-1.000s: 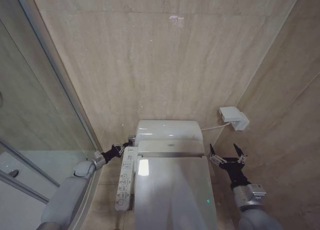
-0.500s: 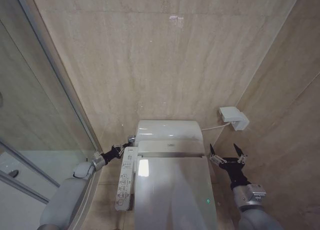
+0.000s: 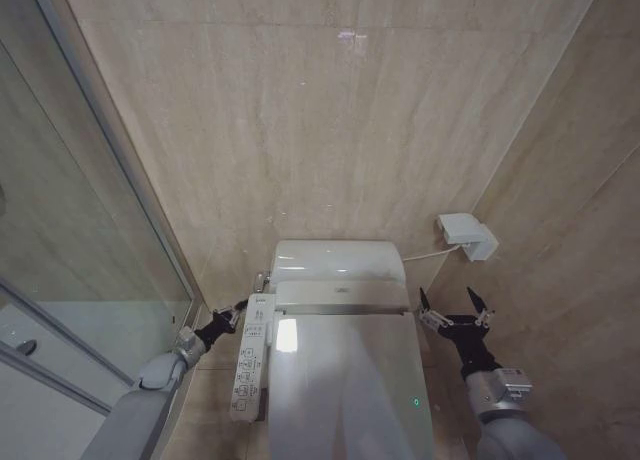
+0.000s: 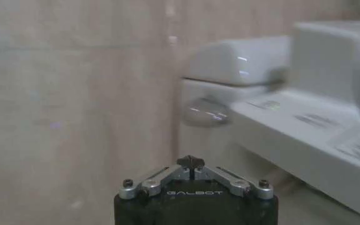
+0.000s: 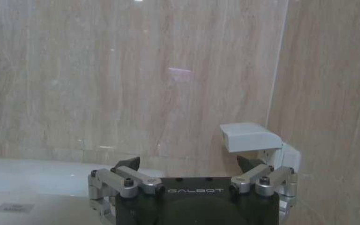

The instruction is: Open the toilet lid, clean the toilet bowl with a toilet brush, close the toilet lid, and flush.

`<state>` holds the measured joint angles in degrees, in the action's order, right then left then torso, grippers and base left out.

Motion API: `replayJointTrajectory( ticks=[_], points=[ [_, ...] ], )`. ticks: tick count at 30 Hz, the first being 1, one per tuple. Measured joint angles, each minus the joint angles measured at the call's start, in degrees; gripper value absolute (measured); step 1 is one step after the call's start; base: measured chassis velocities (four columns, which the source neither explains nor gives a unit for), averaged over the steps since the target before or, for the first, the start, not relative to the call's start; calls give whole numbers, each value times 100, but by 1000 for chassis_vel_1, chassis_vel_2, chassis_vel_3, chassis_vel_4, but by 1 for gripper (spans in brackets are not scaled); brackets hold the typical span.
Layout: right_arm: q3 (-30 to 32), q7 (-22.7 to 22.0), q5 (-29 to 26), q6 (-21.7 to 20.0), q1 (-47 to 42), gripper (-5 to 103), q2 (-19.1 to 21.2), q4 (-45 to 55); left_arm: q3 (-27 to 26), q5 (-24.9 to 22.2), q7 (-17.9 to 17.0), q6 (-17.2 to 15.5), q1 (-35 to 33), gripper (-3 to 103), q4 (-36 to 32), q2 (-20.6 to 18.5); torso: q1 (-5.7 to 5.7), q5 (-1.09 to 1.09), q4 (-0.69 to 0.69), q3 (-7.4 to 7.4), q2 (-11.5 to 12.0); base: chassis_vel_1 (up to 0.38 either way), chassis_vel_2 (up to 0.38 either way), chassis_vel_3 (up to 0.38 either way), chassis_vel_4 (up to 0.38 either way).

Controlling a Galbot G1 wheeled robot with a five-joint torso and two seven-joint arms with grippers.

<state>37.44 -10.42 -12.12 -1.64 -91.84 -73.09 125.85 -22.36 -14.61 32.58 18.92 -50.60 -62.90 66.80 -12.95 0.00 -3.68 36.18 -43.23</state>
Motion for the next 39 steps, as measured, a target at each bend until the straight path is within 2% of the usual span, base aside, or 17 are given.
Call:
replayJointTrajectory(
  ticks=[4,5,6,8,10,11,12,14,17,18,19,23,25,26,33,34,39],
  points=[
    [0,0,0,0,0,100,0,0,-316,-22,11,-115,-228,0,-361,-47,0,0,2,0,0,0,0,0,0],
    [0,0,0,0,0,100,0,0,-444,-23,54,-118,-309,10,-503,-74,0,0,2,0,0,0,0,0,0],
    [0,0,0,0,0,100,0,0,-613,-62,9,-181,-431,10,-715,-101,0,1,2,0,0,0,0,0,0],
    [0,0,0,0,0,100,0,0,-828,-228,-245,-358,-630,10,-1076,-113,0,0,2,0,0,0,0,0,0],
    [0,0,0,0,0,100,0,0,-828,-228,-245,-358,-630,10,-1076,-113,0,0,2,0,0,0,0,0,0],
    [0,0,0,0,0,100,0,0,-1010,-350,-518,-522,-829,10,-1418,-110,0,0,1,0,0,0,0,0,0],
    [0,0,0,0,0,100,0,0,-1144,-406,-697,-618,-978,36,-1665,-91,0,0,1,0,0,0,0,0,0],
    [0,0,0,0,0,100,0,0,-1258,-448,-859,-673,-1114,36,-1889,-63,0,0,2,0,0,0,0,0,0],
    [0,0,0,0,0,100,0,0,-1566,-523,-1440,-758,-1504,36,-2497,75,0,0,2,0,0,0,0,0,0],
    [0,0,0,0,0,100,0,0,-1566,-523,-1440,-758,-1504,36,-2497,75,0,0,2,0,0,0,0,0,0],
    [0,0,0,0,0,100,0,0,-1639,-529,-1584,-788,-1579,64,-2615,116,0,0,1,0,0,0,0,0,0],
    [0,0,0,0,0,100,0,0,-1874,-599,-2008,-1033,-1847,64,-3095,292,0,0,1,0,0,0,0,0,0],
    [0,0,0,0,0,100,0,0,-1966,-636,-2266,-1229,-2115,64,-3650,408,0,1,2,0,0,0,0,0,0],
    [0,0,0,0,0,100,0,0,-1975,-637,-2317,-1276,-2199,90,-3859,436,0,0,1,0,0,0,0,0,0],
    [0,0,0,0,0,100,0,0,-1990,-663,-2404,-1441,-2631,90,-4923,591,0,2,1,0,0,0,0,0,0],
    [0,0,0,0,0,100,0,0,-1982,-671,-2407,-1444,-2710,100,-5064,632,0,1,1,0,0,0,0,0,0],
    [0,0,0,0,0,100,0,0,-1933,-752,-2501,-1529,-3098,100,-5584,765,0,1,2,0,0,0,0,0,0]
  ],
)
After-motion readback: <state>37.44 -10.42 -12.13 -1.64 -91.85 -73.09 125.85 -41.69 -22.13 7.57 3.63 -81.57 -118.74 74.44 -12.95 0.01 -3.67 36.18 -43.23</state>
